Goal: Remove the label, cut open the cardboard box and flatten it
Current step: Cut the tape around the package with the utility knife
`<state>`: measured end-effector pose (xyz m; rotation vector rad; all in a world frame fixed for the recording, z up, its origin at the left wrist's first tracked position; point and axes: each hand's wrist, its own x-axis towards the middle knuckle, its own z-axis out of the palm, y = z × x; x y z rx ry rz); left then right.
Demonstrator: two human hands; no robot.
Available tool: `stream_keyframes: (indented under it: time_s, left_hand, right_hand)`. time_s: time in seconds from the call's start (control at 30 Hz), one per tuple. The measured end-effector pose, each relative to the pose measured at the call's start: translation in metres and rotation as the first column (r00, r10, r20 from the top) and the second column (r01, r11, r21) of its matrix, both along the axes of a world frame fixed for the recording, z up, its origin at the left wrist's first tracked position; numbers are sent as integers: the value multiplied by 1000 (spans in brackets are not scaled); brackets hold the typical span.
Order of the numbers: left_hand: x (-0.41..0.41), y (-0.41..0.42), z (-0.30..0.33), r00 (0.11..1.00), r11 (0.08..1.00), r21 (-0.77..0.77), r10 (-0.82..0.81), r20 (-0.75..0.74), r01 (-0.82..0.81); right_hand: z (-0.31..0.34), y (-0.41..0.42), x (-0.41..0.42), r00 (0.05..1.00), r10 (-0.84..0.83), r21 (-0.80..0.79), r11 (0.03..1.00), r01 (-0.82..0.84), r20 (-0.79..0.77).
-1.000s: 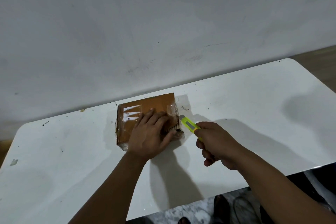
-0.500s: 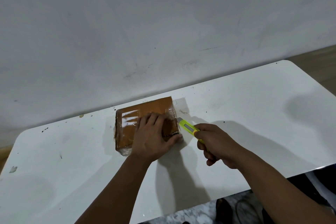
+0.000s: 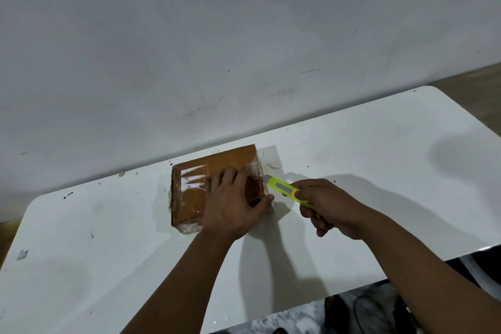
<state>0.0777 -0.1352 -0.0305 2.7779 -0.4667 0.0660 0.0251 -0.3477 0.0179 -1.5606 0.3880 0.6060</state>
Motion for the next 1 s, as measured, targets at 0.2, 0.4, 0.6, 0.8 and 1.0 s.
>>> stream_keyframes:
  time_s: [0.2, 0.4, 0.6, 0.8, 1.0]
  left_hand:
    - [0, -2, 2, 999, 1000, -27, 5, 36, -4]
    - [2, -9, 6, 998, 999, 0, 53, -31, -53]
    - [7, -5, 8, 999, 998, -58, 18, -48, -20]
    - [-4, 2, 8, 1000, 999, -26, -19, 20, 19]
    - [-11, 0, -13, 995, 999, -31, -10, 98, 13]
  right_hand:
    - [-5, -3, 1, 1000, 20, 21, 1000, -21, 14]
    - [-7, -7, 2, 1000, 26, 81, 996, -27, 6]
    - [-11, -11, 6, 999, 44, 114, 993, -43, -6]
    - [-16, -10, 6, 998, 54, 99, 994, -55, 14]
    - [-11, -25, 8, 998, 67, 34, 997, -67, 12]
